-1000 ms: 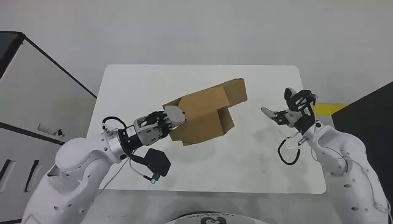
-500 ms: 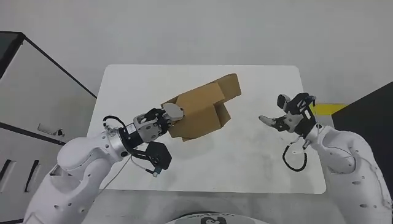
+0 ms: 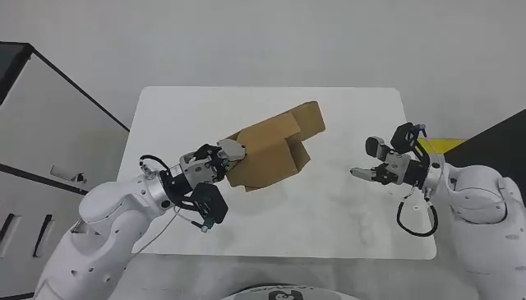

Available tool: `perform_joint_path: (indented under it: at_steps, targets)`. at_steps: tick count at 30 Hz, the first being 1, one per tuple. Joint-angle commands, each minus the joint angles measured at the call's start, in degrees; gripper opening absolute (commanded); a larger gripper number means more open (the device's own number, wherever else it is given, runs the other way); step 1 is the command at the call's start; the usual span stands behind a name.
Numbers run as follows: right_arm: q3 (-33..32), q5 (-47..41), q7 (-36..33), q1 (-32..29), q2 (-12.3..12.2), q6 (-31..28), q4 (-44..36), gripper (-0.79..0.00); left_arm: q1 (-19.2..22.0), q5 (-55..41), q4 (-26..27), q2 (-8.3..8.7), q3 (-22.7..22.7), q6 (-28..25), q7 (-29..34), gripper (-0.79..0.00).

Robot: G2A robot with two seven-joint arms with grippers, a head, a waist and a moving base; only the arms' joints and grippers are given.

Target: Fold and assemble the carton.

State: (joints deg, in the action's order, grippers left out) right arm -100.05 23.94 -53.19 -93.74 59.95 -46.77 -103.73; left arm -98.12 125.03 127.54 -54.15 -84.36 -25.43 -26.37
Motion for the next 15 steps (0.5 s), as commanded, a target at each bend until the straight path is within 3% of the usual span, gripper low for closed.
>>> perform_joint_path:
  at_steps: [1,4,7,13,15]
  targets:
    - [0.0,0.0,0.0,0.0,0.0,0.0,0.0,0.000,0.0,-0.1,0.0,-0.01,0.0,0.1,0.1,-0.785]
    - [1.6,-2.6,-0.1,-0.5,-0.1,0.1,0.2,0.000,0.3,0.0,0.0,0.00,0.6,-0.9,0.7,-0.785]
    - [2.7,-10.4,-4.8,0.2,-0.7,1.0,1.0,0.000,0.8,1.0,0.0,0.09,0.8,-2.1,1.8,-0.785]
    - [4.9,-25.6,-16.8,3.6,-3.6,12.5,0.8,0.000,1.4,2.5,0.1,0.26,0.8,-3.8,3.4,-0.785]
    - [4.9,-25.6,-16.8,3.6,-3.6,12.5,0.8,0.000,1.5,2.9,0.3,0.28,0.7,-3.6,3.3,-0.785]
